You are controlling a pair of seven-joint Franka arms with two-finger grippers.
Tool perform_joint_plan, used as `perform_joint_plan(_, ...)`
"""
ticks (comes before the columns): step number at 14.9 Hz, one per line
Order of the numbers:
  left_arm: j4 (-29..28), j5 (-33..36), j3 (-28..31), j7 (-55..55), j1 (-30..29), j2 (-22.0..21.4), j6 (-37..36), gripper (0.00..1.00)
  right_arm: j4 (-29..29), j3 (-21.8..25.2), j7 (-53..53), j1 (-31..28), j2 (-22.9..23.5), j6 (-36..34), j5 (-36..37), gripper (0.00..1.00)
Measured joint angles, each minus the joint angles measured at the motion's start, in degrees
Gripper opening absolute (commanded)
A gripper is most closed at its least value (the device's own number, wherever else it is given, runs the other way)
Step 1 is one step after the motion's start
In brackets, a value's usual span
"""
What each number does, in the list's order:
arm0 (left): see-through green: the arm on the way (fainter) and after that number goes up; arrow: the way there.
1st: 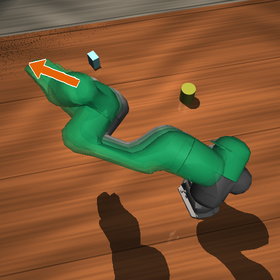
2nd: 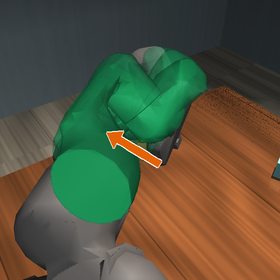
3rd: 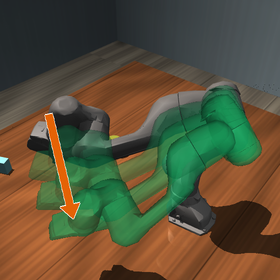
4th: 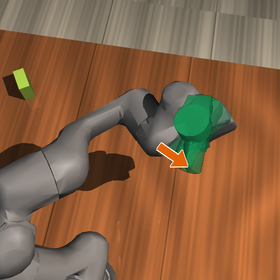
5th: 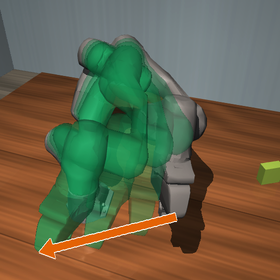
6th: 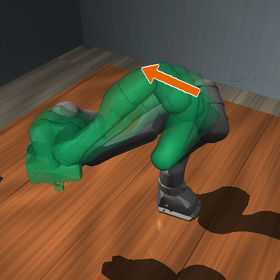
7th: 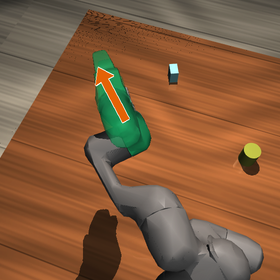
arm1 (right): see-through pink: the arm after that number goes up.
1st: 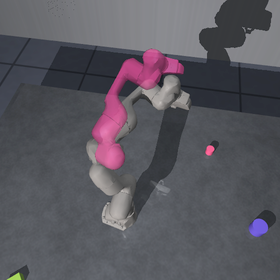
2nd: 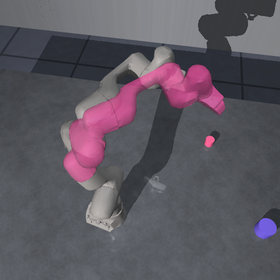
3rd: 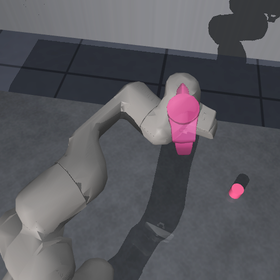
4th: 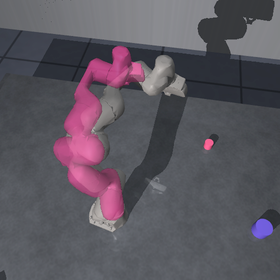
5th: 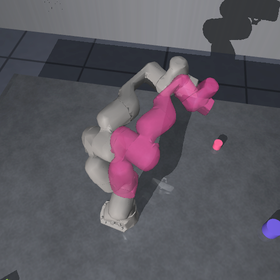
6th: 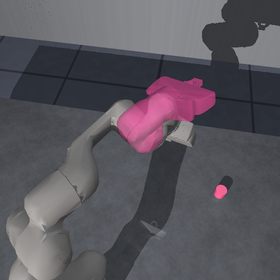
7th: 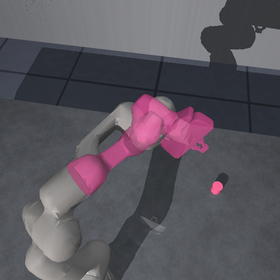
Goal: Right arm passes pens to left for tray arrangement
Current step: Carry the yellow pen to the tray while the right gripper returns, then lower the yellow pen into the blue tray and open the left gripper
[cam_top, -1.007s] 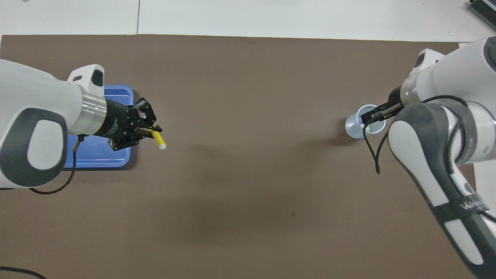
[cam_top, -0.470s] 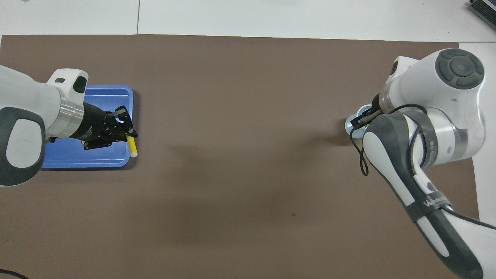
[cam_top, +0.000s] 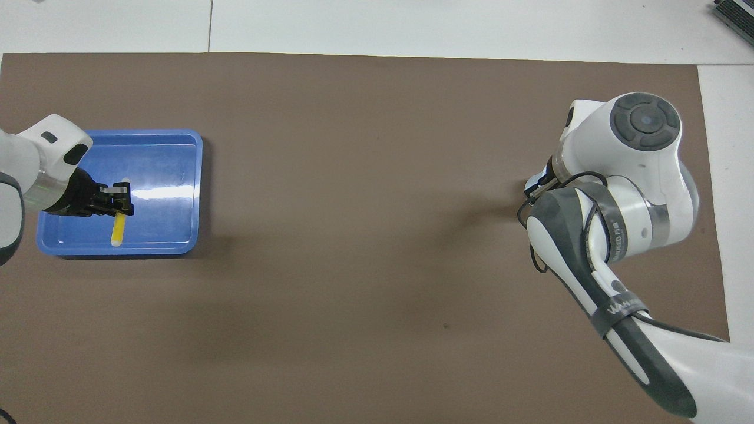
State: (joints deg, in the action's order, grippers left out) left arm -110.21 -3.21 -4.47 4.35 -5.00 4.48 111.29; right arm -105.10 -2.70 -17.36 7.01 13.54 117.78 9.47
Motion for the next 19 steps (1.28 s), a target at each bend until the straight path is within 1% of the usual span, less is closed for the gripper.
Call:
perform_joint_plan(1, -0.05, 1.25, -0.10, -0.12, 0.01, 0.96, 1.47, 0.00, -0.36, 0.00, 0.00, 0.00, 0.00, 0.08, 0.56, 0.55)
perform_joint_plan(3, -0.08, 3.26, -0.48, -0.12, 0.04, 3.45, 4.56, 0.00, -0.94, 0.00, -0.01, 0.01, 0.00, 0.17, 1.25, 0.52)
perform_joint_plan(6, -0.08, 3.84, -0.60, -0.23, 0.05, 7.26, 9.20, 0.00, -1.37, 0.00, -0.03, 0.01, 0.00, 0.17, 1.34, 0.45)
perform_joint_plan(9, 0.33, 3.88, -0.83, -0.88, 0.15, 9.72, 11.75, 0.00, -1.41, 0.00, -0.05, 0.01, 0.00, 0.17, 1.35, 0.43)
perform_joint_plan(13, 2.06, 3.91, -1.30, -1.07, 0.29, 11.86, 12.72, 0.00, -1.46, 0.01, -0.83, 0.00, 0.00, 0.18, 1.37, 0.39)
perform_joint_plan(17, 2.18, 3.91, -1.34, -1.09, 0.29, 13.01, 15.27, 0.00, -1.46, 0.07, -1.58, -0.01, -0.02, 0.18, 1.38, 0.26)
perform_joint_plan(19, 2.20, 3.91, -1.46, -1.12, 0.36, 13.51, 16.83, 0.00, -1.45, 0.09, -1.60, -0.05, -0.04, 0.28, 1.41, 0.26)
